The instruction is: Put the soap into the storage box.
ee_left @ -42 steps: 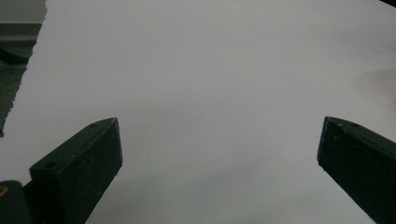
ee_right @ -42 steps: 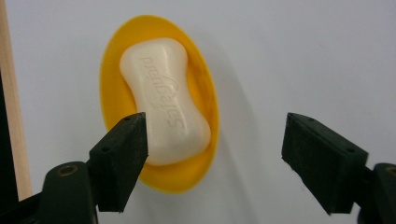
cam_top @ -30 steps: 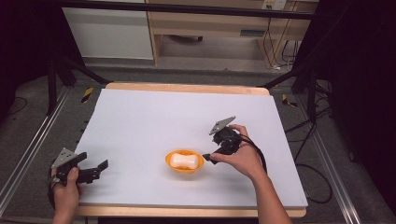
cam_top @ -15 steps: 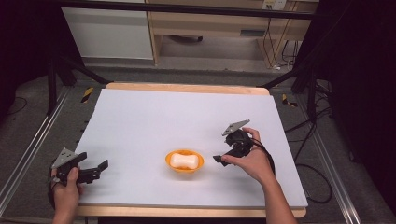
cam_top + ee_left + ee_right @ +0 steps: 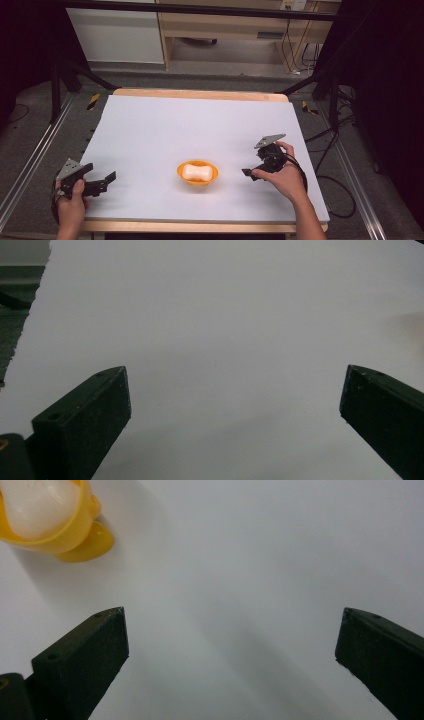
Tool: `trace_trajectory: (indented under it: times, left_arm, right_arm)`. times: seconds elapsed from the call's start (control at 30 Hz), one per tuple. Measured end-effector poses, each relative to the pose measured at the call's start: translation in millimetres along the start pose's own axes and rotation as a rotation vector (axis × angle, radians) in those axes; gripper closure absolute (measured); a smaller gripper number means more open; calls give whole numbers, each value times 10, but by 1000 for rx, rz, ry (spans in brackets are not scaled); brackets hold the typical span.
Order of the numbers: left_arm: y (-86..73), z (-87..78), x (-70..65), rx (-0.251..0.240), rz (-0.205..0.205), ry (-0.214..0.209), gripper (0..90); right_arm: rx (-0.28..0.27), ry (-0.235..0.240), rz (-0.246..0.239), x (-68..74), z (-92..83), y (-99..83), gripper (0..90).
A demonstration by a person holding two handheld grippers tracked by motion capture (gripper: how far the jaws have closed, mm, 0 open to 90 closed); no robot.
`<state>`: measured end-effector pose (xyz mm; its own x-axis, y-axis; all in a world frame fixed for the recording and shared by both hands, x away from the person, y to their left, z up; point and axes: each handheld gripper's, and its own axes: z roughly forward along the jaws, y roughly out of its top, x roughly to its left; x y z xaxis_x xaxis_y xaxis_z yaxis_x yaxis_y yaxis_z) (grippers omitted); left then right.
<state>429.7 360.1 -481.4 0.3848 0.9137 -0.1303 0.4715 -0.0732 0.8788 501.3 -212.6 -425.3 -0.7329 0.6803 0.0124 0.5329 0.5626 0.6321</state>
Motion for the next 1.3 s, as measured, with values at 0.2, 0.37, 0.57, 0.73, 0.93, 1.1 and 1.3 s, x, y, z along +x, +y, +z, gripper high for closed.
trace_trajectory:
  times: [0.2,0.37,0.57,0.73,0.93,1.1,1.3]
  left_arm:
    - [0,0,0,0,1,0,0]
    - [-1,0,-2,-1,0,1,0]
    - [-1,0,-3,-1,2,2,0]
    - [-1,0,-3,-1,7,6,0]
    - [-1,1,-7,-2,8,8,0]
    - [-2,-1,-10,-2,10,11,0]
    - [-1,0,-11,-1,10,12,0]
  right_arm:
    - [-16,-21,26,-70,-85,-122,19]
    - [-21,-36,47,-132,-115,-241,19]
    - [-32,-46,72,-195,-159,-370,21]
    - [-34,-62,88,-246,-201,-478,24]
    - [-41,-83,115,-297,-256,-604,29]
    - [-52,-99,132,-344,-309,-711,32]
    - [-73,-119,168,-397,-372,-851,40]
